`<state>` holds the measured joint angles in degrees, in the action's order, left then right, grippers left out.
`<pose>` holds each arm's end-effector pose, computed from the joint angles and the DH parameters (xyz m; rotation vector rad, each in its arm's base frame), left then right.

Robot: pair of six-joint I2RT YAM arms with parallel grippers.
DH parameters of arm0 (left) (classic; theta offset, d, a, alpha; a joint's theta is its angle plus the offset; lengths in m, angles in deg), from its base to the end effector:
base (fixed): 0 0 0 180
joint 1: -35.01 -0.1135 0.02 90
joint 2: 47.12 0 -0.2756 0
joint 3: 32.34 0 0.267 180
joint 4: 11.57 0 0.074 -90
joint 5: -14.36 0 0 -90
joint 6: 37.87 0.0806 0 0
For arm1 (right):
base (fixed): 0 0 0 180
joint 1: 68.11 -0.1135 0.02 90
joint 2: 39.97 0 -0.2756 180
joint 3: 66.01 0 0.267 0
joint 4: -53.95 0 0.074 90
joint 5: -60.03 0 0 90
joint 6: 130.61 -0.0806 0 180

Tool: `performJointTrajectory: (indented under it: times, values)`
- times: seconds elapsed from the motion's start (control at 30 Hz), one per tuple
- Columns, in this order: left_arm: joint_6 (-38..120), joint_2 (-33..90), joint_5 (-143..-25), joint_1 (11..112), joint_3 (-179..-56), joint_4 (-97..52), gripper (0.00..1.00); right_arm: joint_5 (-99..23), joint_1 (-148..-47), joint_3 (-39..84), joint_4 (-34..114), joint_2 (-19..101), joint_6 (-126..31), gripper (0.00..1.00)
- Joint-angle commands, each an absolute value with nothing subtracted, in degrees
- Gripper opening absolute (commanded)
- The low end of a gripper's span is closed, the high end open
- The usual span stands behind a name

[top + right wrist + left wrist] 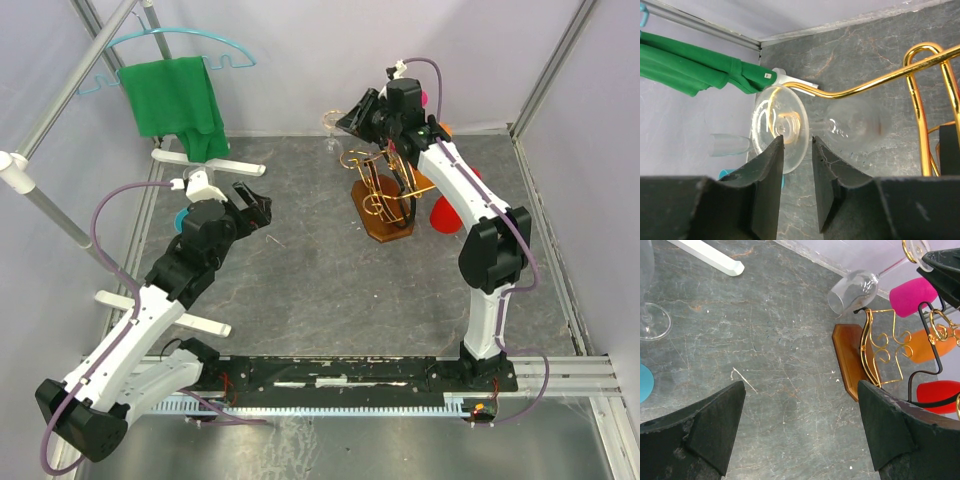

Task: Take the wine glass off the wine glass rack

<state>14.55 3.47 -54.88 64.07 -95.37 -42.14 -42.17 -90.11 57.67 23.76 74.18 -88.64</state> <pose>0.2304 -0.0953 0.3375 -0.3876 1.8516 -0.4596 0.4934 0.2177 0.3553 0.3150 2.0377 0.9961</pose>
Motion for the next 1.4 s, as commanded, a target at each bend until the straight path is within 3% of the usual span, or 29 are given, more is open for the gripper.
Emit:
performJointTrajectory:
  times: [0.0, 0.33, 0.87, 1.37]
  values:
    - [16.2, 2.9, -54.6, 64.2, -94.9, -41.6, 0.99, -41.2, -89.9, 59.4, 28.3, 74.1, -89.9, 0.33]
    - [16.0, 3.6, -56.0, 64.1, -93.9, -41.7, 0.99, -42.3, -89.6, 56.5, 32.2, 73.3, -92.4, 0.01]
    - [15.7, 2.7, -56.3, 64.2, -93.4, -42.3, 0.99, -51.4, -88.7, 56.6, 42.6, 77.0, -104.0, 0.01]
    - [15.2, 2.6, -56.8, 64.1, -93.0, -42.6, 0.99, -47.6, -88.5, 64.9, 39.4, 80.2, -100.6, 0.01]
